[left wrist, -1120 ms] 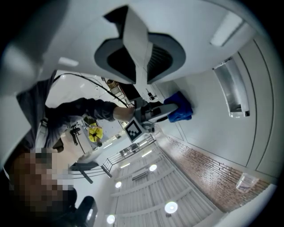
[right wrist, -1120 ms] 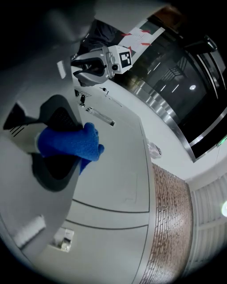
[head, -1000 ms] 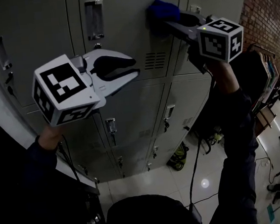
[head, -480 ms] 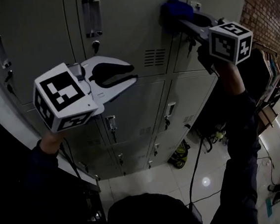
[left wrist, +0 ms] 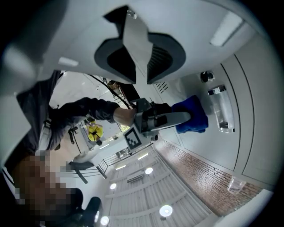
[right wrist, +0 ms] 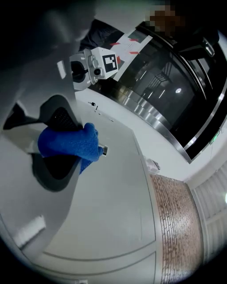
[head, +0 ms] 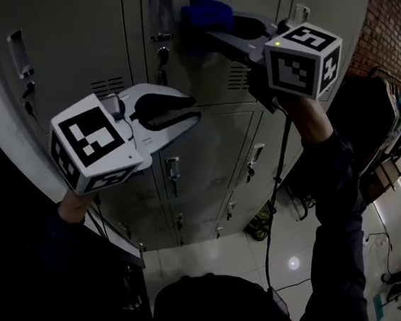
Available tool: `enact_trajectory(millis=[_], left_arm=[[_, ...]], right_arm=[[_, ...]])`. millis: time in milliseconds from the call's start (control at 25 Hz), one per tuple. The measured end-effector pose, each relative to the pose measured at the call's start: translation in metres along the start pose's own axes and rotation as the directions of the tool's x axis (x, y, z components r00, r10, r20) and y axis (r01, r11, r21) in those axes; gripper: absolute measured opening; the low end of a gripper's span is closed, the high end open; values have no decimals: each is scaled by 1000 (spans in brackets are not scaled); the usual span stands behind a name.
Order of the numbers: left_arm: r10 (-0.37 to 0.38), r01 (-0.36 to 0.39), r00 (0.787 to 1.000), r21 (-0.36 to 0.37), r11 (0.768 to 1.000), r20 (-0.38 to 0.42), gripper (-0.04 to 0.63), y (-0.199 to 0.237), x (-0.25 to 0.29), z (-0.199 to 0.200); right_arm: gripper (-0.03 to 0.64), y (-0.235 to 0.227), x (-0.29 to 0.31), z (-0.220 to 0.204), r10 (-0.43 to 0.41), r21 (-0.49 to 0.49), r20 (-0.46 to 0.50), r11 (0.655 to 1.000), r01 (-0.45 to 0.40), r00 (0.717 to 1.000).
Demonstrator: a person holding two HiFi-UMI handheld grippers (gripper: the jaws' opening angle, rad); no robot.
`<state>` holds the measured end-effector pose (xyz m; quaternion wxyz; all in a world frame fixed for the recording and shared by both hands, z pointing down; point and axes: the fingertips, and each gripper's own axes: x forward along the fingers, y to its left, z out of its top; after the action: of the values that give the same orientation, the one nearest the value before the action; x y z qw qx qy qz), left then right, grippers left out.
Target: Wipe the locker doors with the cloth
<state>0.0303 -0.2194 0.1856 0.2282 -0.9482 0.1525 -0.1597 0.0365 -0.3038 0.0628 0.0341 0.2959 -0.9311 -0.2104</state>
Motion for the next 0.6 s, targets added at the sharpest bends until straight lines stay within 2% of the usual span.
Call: enact_trajectory(millis=[240, 400, 600], left_arm=[[17, -17, 1000, -23, 1000, 3, 57, -4, -21, -3], [18, -18, 1000, -47, 999, -1, 57, -7, -24, -2], [1, -1, 999, -10, 1000, 32, 57, -5, -21, -4]], right_arm=[[123, 42, 48, 6, 94, -10, -9, 995, -94, 996], [123, 41, 61, -3, 88, -32, -51, 995, -90, 995], [123, 27, 51, -10, 60, -14, -54, 998, -61, 997]])
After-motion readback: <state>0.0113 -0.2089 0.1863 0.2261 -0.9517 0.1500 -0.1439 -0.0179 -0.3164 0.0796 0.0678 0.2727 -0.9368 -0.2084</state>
